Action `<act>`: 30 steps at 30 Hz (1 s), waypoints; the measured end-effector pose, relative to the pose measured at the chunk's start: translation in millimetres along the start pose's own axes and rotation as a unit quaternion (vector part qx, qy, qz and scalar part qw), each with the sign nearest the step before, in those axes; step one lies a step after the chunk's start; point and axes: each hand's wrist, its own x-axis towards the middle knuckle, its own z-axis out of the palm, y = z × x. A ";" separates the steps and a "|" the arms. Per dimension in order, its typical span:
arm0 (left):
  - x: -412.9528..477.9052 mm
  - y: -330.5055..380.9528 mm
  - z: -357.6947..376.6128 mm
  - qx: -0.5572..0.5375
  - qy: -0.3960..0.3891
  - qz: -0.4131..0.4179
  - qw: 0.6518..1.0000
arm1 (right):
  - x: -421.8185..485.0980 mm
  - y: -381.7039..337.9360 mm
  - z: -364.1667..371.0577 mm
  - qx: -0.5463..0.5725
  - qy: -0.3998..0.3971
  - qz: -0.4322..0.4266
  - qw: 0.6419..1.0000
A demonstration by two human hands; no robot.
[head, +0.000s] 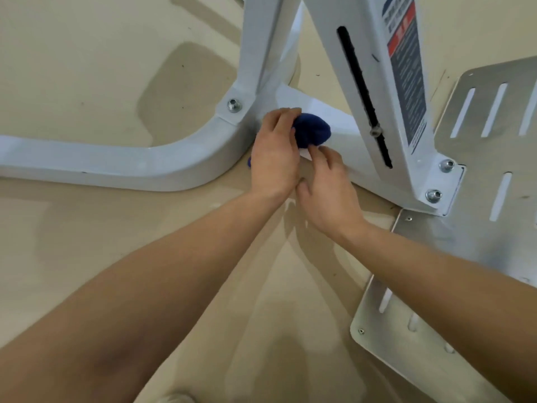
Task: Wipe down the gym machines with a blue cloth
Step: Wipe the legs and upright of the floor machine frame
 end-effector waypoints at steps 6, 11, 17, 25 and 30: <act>13.7 -36.9 38.1 0.186 -0.102 0.185 0.959 | -7.0 11.8 -2.0 0.041 0.031 0.034 0.998; 9.6 -47.6 33.6 0.205 -0.179 0.364 0.891 | -38.5 49.1 1.6 0.001 0.006 0.038 0.999; 37.8 -66.4 15.6 0.285 -0.066 0.299 0.908 | -41.3 53.3 12.1 -0.012 -0.028 0.009 0.999; 22.2 -17.3 46.9 0.224 -0.134 0.200 0.944 | -53.7 54.7 4.2 0.000 -0.049 0.028 0.998; -8.2 -0.8 67.4 0.172 -0.206 0.353 0.896 | -58.5 72.5 -6.4 -0.022 -0.043 0.041 0.998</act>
